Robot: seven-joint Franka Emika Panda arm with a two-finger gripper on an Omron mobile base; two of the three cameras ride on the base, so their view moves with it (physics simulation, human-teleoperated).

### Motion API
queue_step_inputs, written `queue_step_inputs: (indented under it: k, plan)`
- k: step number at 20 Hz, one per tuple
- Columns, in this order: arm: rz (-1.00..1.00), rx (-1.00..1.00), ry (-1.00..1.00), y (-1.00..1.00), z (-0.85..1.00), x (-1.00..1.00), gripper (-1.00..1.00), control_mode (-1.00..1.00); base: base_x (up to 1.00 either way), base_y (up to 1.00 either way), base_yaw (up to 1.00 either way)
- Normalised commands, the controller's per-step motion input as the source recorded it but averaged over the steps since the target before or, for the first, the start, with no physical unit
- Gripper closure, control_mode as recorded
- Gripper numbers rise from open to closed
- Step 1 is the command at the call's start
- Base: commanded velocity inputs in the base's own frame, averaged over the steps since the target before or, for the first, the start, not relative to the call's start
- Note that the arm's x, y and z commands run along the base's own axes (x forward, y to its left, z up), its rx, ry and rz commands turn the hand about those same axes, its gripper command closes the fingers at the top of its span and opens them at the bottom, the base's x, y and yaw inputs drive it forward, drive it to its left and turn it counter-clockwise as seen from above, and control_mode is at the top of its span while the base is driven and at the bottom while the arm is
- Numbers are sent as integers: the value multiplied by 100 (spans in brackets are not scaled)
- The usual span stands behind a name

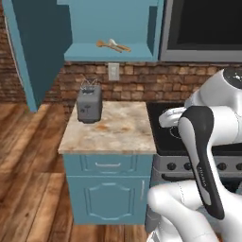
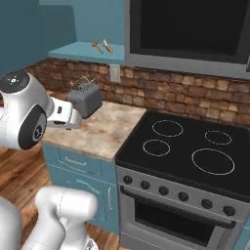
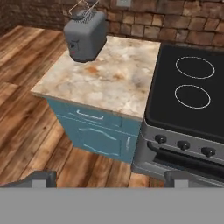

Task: Organize the utensils by type. Pick up the wooden spoons from the counter and place them in the open cabinet. Then pick up the metallic utensils from the counter and place them in the open drawer.

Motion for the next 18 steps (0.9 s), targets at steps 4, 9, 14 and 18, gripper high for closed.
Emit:
queue_step_inputs:
  k: [4, 9, 14, 18]
  plan:
    - [0, 0, 0, 0, 0, 0, -100, 100, -14, -84, -51]
    - [0, 0, 0, 0, 0, 0, -100, 100, -1, -43, -34]
    - [0, 0, 0, 0, 0, 0, -100, 100, 6, -36, -8]
    - [0, 0, 0, 0, 0, 0, -100, 100, 21, -74, 0]
